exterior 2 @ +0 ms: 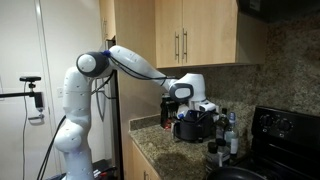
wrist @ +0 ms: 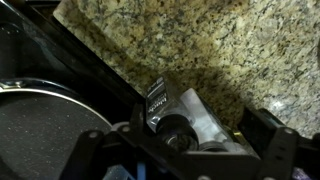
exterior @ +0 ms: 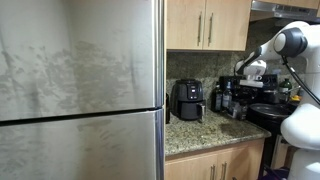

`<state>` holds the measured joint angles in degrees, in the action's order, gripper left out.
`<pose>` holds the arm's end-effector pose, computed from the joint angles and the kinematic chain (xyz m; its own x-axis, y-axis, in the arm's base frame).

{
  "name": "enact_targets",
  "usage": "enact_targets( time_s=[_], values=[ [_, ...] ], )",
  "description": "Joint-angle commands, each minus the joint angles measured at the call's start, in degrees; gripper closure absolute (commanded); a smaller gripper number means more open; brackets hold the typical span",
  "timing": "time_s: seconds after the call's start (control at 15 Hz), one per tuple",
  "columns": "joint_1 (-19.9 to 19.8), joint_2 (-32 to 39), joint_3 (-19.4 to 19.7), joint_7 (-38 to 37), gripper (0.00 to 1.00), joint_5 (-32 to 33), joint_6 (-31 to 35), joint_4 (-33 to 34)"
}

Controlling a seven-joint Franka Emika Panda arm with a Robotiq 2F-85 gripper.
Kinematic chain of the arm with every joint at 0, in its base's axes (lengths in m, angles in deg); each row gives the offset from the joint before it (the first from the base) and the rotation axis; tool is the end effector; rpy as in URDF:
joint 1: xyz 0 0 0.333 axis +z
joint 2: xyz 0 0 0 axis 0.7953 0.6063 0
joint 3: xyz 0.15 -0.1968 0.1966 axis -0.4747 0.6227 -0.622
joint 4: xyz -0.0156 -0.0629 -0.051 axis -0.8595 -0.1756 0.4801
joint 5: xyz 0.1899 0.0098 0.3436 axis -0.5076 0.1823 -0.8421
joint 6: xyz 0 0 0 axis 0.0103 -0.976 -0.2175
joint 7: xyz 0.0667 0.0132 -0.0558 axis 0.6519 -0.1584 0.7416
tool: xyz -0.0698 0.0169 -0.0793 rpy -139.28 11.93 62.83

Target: Move the glass jar to the left

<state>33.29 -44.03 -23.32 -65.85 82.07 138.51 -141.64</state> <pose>0.4990 -0.3273 0.4196 0.6480 -0.7509 0.1273 -0.7498 -0.6583 -0.0664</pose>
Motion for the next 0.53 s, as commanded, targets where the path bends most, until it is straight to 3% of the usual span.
enact_targets(
  time_s=[0.0, 0.33, 0.47],
  values=[
    [0.64, 1.41, 1.04, 3.83, 0.00, -0.74, -0.27, 1.24],
    [0.84, 2.06, 1.23, 4.24, 0.00, -0.85, -0.21, 1.87],
    [0.83, 4.76, 1.58, 5.43, 0.00, 2.19, 1.40, 3.55]
  ],
)
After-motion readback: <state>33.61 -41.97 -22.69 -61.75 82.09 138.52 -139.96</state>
